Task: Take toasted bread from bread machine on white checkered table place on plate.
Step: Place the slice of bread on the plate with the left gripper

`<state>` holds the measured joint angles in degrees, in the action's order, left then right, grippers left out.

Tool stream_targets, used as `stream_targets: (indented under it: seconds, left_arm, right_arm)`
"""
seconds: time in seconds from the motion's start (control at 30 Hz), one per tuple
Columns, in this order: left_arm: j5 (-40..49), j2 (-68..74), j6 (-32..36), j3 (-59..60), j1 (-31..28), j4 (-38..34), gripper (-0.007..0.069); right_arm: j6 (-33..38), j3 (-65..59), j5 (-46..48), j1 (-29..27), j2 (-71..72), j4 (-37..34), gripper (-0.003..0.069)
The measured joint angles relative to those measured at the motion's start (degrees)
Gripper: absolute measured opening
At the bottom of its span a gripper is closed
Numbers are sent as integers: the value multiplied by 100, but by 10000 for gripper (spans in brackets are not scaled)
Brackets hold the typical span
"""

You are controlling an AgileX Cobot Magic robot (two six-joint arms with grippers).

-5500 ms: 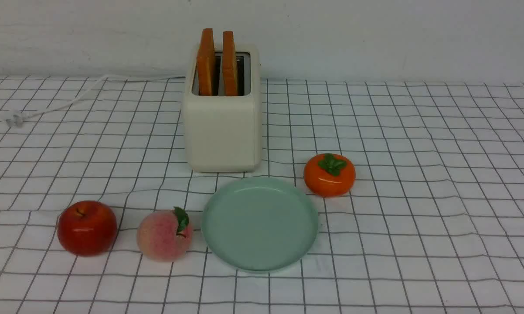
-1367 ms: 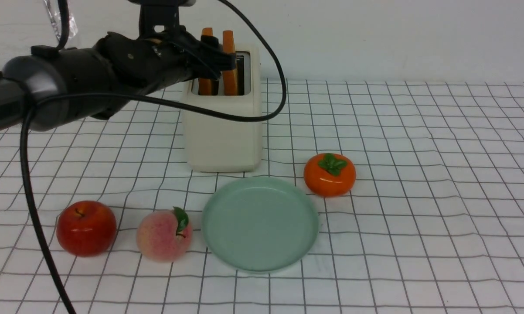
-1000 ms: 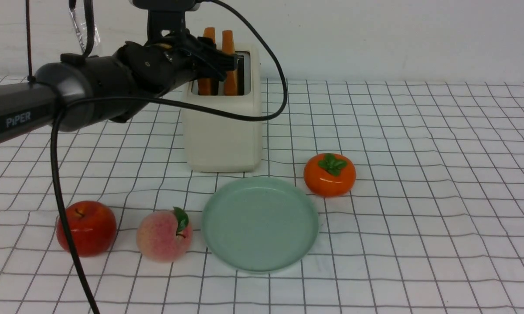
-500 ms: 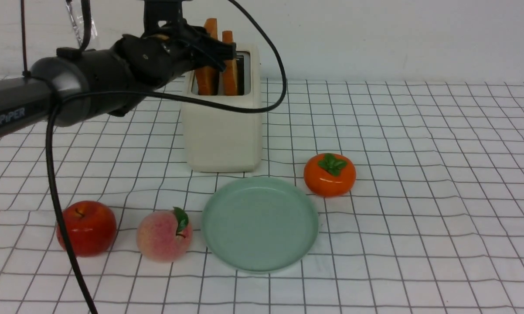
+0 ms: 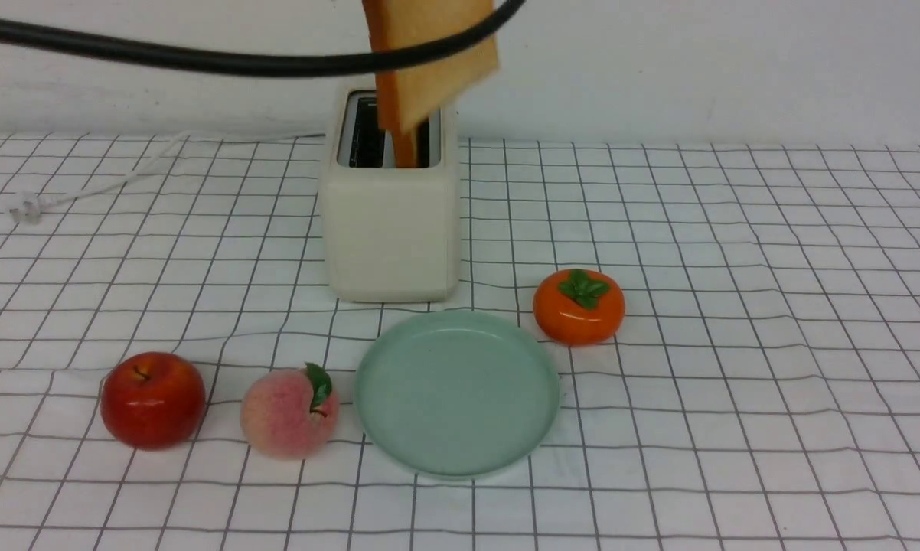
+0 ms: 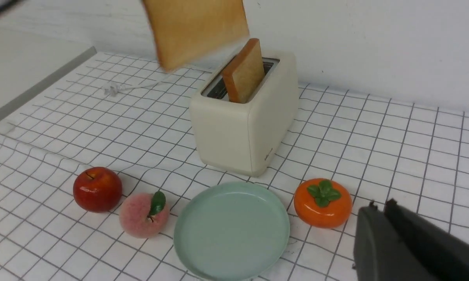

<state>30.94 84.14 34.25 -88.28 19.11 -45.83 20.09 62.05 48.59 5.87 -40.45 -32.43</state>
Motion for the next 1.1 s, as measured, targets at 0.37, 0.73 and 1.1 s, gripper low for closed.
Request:
stream_targets:
  seconds: [0.37,0.73,1.1]
  left_arm:
    - [1490,610,-1177,1306,-1,58,84]
    - [807,1823,-570,1447,-1,-1028,81]
    - [444,2118,-564,1447,-6,-885,181]
  right_arm:
    - [23,0,639,0,0,-70,32]
    - [27,0,680,0,0,-115,32]
    - [29,0,797,0,0,-142,32]
